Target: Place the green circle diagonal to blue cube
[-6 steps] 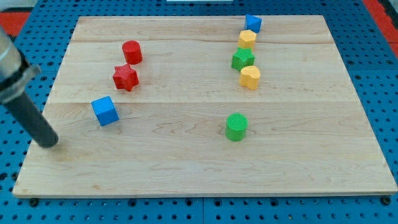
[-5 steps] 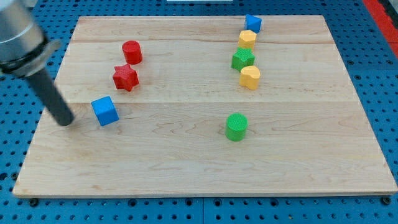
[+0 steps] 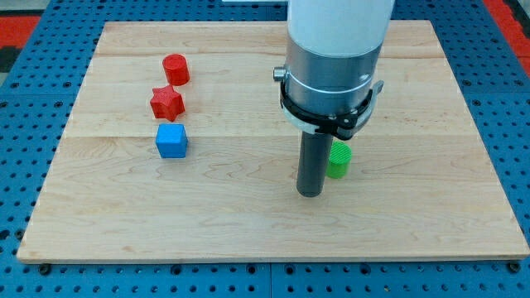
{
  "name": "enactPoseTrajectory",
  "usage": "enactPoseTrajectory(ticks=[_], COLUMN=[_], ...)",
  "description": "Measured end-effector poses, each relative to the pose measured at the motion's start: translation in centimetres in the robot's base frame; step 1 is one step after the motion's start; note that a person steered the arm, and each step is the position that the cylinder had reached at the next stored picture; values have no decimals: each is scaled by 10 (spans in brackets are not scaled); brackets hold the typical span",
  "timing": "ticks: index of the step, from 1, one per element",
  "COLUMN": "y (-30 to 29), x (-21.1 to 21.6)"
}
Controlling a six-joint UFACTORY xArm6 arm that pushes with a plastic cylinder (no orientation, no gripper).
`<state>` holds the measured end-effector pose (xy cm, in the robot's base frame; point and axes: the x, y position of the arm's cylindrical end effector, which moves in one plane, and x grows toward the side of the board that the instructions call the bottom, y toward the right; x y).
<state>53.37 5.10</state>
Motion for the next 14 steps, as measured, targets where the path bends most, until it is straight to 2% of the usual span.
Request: enactPoseTrajectory(ticks=[1,2,3,4,5,6,8,10,11,13,14], y=[47,58,-27,-12,27,44,-40,17,-36,-46,-70], x=[4,-15,-28,-9,-29,-74,-99,-111,-126,-124,-147])
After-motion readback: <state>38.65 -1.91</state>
